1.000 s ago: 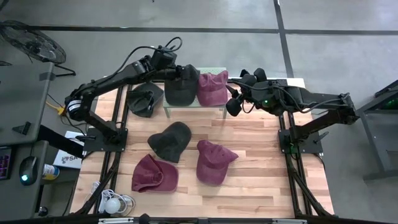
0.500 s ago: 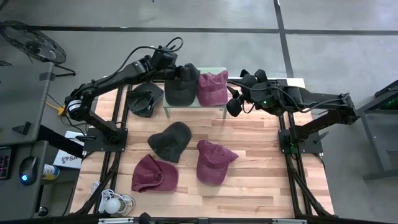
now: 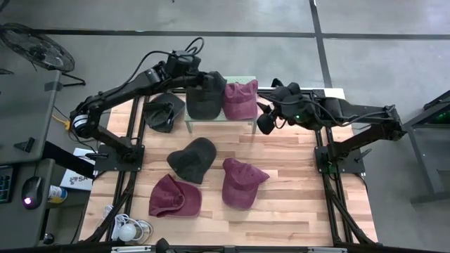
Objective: Pick & Place hat
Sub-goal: Stack the right red cap on the red cap on the shelf
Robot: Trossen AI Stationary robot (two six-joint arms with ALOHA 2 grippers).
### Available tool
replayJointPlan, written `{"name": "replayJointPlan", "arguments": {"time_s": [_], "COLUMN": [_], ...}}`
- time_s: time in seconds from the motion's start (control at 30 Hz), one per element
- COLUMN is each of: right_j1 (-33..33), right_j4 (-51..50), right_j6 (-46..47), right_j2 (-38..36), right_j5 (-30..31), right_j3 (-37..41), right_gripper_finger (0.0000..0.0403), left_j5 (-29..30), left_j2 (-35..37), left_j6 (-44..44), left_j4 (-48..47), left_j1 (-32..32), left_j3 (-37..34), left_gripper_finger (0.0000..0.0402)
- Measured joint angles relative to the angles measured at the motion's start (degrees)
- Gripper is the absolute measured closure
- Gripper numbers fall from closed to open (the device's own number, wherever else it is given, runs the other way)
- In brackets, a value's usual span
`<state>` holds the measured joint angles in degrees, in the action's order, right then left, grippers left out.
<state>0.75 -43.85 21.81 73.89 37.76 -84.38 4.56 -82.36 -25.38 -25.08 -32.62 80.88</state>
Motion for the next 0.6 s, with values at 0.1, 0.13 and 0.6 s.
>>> {"name": "replayJointPlan", "arguments": {"time_s": [0.1, 0.13, 0.6], "right_j1": [0.00, 0.00, 5.28], "right_j4": [-2.42, -3.45, -4.34], "right_j6": [5.29, 7.56, 24.42], "right_j2": [0.00, 0.00, 0.20], "right_j5": [-1.97, -3.03, -26.65], "right_j3": [0.00, 0.00, 13.07], "right_gripper_finger": [0.0251, 0.0251, 0.0251], "left_j5": [-0.01, -0.04, -11.23], "left_j2": [1.07, 1.44, 7.76], "left_j6": [1.44, 1.93, 12.12], "left_j4": [0.09, 0.12, 2.71], "left_j1": [0.00, 0.00, 0.02], "left_j3": [0.00, 0.00, 0.00], "left_gripper_finger": [0.0241, 0.0241, 0.0241]}}
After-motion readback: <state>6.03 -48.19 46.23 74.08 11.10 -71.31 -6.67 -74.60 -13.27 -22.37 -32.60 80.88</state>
